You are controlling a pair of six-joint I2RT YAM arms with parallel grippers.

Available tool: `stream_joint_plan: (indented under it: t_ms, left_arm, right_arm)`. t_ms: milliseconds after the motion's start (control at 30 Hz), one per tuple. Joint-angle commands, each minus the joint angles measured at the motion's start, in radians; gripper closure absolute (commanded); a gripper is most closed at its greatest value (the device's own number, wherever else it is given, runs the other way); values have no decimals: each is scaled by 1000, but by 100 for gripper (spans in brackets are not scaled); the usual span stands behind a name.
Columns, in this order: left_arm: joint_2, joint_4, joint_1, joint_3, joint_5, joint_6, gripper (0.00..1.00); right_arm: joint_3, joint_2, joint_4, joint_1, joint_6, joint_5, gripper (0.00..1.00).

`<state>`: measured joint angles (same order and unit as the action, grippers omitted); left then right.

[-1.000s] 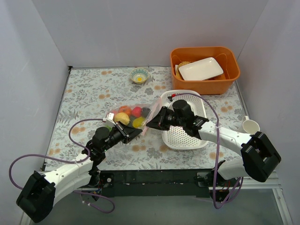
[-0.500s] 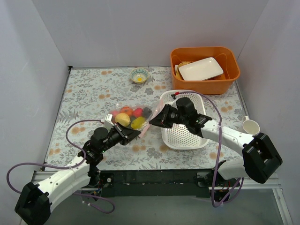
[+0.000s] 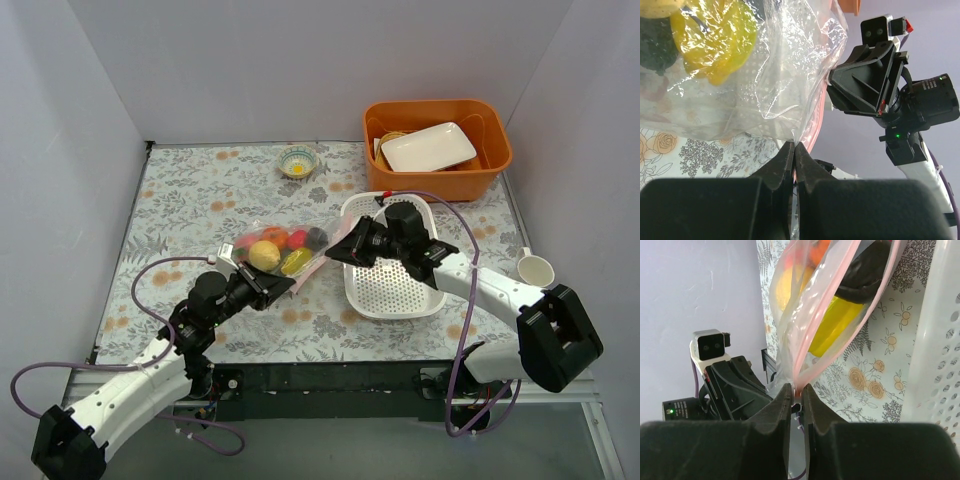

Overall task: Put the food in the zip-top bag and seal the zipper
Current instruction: Zip the zipper food storage bag at the center of the board.

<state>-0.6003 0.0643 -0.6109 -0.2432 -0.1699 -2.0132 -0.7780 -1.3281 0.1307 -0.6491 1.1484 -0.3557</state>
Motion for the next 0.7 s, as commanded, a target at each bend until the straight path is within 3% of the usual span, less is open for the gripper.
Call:
stream_joint_plan:
  t_ms: [0, 667]
  left_arm:
    - [45, -150, 5, -51, 70, -48, 100]
    - [125, -300, 5, -125, 116, -25, 100]
  right_arm:
    - [-29, 30, 44, 55, -10, 49, 96]
    - [-63, -8, 15, 95, -52, 18, 98]
